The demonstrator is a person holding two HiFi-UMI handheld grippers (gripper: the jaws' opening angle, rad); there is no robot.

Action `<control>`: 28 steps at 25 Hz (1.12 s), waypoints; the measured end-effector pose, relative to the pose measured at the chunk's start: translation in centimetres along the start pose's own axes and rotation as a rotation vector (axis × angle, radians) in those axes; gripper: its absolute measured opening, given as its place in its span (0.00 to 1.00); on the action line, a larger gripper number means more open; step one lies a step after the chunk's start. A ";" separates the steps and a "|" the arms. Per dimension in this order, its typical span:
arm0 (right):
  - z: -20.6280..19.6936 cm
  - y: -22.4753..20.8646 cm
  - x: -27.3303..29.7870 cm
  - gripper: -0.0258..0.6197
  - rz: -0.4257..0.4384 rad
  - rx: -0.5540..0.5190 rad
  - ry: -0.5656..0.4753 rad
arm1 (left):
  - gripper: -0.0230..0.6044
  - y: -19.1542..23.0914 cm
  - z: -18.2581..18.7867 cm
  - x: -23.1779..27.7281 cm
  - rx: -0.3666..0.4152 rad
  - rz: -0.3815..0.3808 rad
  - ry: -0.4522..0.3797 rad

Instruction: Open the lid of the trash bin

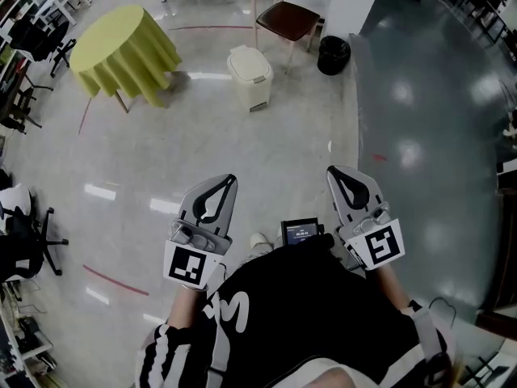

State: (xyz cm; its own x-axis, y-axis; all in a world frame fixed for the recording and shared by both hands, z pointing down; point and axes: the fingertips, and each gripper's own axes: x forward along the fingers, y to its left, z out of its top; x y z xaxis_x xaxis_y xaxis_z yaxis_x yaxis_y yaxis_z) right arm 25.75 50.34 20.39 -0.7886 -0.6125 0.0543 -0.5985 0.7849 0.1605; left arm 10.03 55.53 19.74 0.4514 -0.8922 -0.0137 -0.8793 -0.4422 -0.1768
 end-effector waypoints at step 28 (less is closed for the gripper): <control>-1.1 -2.5 6.3 0.06 -0.067 0.050 -0.002 | 0.05 6.8 -2.2 0.7 -0.023 0.044 -0.011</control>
State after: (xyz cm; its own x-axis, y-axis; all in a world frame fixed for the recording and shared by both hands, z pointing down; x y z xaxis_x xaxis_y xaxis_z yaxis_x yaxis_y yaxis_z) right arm 22.40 44.43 21.42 -0.7465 -0.6640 0.0432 -0.6566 0.7455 0.1143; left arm 4.05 51.66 20.65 0.4138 -0.9098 -0.0320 -0.9015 -0.4047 -0.1534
